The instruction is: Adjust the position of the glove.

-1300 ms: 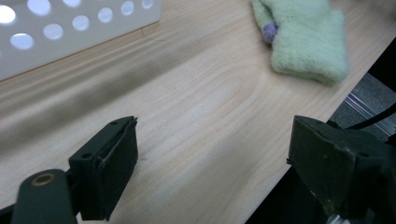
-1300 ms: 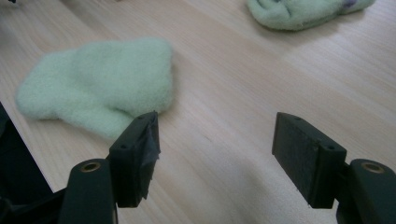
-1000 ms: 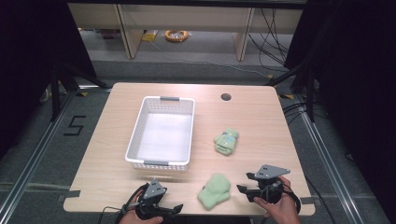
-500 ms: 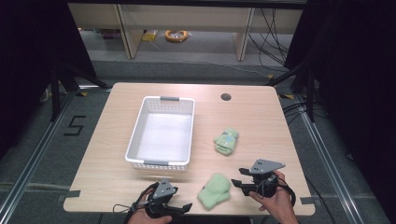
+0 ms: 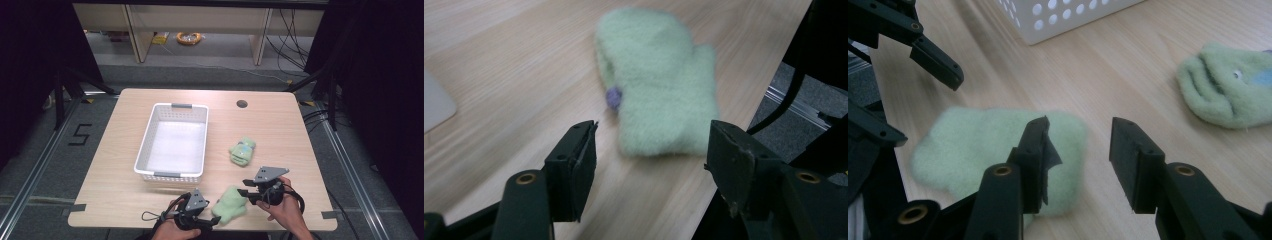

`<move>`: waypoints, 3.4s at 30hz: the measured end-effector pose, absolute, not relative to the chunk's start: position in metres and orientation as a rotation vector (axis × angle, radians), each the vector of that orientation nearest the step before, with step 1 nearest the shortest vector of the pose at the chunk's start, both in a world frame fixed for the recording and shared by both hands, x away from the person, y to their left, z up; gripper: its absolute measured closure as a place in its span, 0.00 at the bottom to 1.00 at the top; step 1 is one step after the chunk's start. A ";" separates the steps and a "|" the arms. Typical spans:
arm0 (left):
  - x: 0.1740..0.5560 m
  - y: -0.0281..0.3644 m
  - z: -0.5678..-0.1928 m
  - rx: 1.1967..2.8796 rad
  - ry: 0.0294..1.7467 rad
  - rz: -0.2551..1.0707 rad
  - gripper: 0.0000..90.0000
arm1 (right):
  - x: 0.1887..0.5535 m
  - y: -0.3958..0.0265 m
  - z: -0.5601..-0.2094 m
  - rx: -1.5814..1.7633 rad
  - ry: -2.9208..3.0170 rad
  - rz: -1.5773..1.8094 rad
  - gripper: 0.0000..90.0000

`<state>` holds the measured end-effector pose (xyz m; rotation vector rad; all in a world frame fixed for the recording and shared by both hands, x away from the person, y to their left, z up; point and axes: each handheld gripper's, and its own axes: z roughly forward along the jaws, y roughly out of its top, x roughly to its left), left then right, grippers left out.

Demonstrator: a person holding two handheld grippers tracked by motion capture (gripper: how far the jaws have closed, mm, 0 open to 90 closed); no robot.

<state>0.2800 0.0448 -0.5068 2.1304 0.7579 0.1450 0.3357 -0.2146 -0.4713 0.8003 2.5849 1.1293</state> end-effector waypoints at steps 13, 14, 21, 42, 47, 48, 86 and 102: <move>0.290 0.034 -0.510 2.175 0.757 0.159 0.52 | 0.345 -0.203 -0.482 0.834 2.649 1.060 0.74; 0.289 0.033 -0.510 2.159 0.776 0.147 0.55 | 0.347 -0.203 -0.484 0.839 2.652 1.048 0.74; 0.292 0.036 -0.512 2.177 0.771 0.106 0.65 | 0.347 -0.201 -0.494 0.906 2.676 1.021 0.77; 0.305 0.045 -0.501 2.167 0.728 0.148 0.89 | 0.334 -0.214 -0.484 0.973 2.643 1.189 0.97; 0.317 0.044 -0.494 2.160 0.750 0.174 0.89 | 0.322 -0.224 -0.480 1.038 2.595 1.260 0.97; 0.320 0.043 -0.494 2.176 0.737 0.175 0.89 | 0.322 -0.224 -0.480 1.038 2.595 1.260 0.97; 0.308 0.045 -0.477 2.183 0.723 0.140 0.52 | 0.304 -0.237 -0.482 1.217 2.503 1.123 0.65; 0.289 0.073 -0.483 2.070 0.857 0.073 0.33 | 0.367 -0.245 -0.455 1.153 2.388 1.133 0.63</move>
